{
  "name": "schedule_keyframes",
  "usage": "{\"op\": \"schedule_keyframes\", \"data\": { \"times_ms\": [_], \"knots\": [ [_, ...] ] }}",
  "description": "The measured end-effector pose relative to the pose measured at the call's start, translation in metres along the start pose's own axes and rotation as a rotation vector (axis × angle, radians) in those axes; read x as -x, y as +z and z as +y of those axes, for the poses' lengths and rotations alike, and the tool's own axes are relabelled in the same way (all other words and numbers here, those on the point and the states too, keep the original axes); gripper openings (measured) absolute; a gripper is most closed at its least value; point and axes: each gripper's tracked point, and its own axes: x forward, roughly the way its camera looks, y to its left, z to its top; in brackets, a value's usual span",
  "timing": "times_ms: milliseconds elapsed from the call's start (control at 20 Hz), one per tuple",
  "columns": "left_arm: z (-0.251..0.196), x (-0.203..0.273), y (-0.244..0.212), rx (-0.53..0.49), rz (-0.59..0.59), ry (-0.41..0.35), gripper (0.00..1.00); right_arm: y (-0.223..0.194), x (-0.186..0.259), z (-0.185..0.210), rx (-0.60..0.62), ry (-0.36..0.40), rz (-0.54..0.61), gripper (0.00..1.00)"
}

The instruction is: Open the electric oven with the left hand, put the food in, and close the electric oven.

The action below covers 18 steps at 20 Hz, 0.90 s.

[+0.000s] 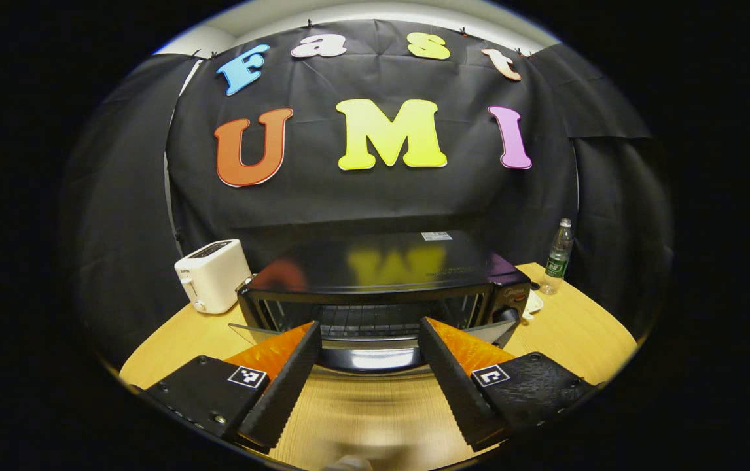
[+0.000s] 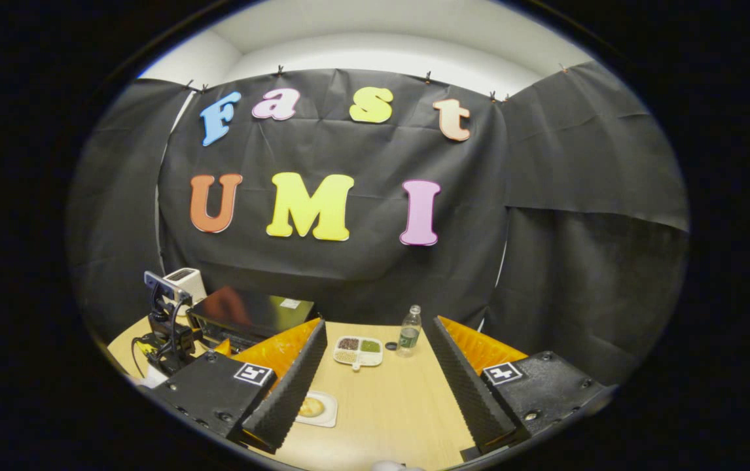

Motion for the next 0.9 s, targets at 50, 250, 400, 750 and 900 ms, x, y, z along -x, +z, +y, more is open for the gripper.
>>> {"op": "schedule_keyframes", "data": {
  "times_ms": [50, 250, 400, 750, 900],
  "knots": [
    [0.0, 0.005, -0.005, 0.001, 0.009, -0.002, 0.98, -0.001, 0.002, 0.001, -0.001, 0.006, 0.002, 0.99],
    [0.0, 0.023, -0.025, -0.001, 0.035, -0.002, 0.98, -0.009, 0.009, 0.005, 0.01, 0.021, 0.011, 0.99],
    [0.0, 0.033, -0.042, 0.001, 0.065, -0.002, 0.98, -0.016, 0.014, 0.006, 0.002, 0.026, 0.021, 0.99],
    [-0.003, 0.051, -0.079, -0.003, 0.126, -0.012, 0.98, -0.034, 0.019, 0.009, -0.006, 0.04, 0.049, 0.99],
    [-0.005, 0.058, -0.097, 0.013, 0.158, -0.014, 0.98, -0.043, 0.019, 0.012, -0.001, 0.05, 0.066, 0.99]
  ]
}}
